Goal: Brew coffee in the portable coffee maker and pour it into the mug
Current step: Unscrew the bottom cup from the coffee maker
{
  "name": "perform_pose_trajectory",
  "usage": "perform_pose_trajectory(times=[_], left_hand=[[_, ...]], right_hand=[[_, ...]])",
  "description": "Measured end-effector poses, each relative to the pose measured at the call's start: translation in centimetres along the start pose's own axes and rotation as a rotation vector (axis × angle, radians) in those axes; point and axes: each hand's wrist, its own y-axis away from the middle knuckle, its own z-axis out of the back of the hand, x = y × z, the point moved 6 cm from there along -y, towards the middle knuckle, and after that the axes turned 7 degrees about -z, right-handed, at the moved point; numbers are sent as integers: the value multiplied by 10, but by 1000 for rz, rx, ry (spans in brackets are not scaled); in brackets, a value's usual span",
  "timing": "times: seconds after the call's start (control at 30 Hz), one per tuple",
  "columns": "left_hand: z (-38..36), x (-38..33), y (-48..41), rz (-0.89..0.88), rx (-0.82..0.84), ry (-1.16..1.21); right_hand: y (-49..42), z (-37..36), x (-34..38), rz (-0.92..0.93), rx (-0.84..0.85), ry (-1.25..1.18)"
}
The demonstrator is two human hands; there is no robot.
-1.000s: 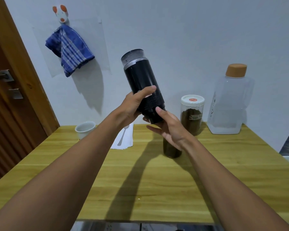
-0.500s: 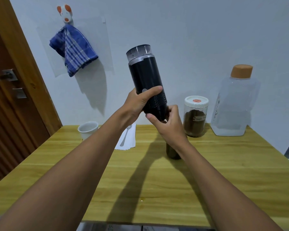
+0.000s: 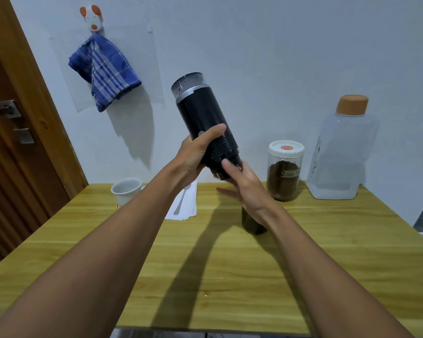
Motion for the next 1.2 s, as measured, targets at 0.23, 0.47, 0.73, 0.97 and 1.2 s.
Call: perform_pose_trajectory(times=[0.23, 0.47, 0.73, 0.97, 1.2], left_hand=[[2, -6, -3, -16, 9, -39], [2, -3, -1, -30, 7, -31], [3, -6, 3, -19, -7, -72], [0, -5, 6, -24, -36, -73], [-1, -6, 11, 17, -36, -67]], right_hand=[[1, 1, -2, -1, 10, -228], [-1, -10, 5, -29, 84, -45], [5, 2, 10, 32, -32, -40], [6, -9, 14, 22, -106, 203], [12, 2, 19, 32, -73, 170]])
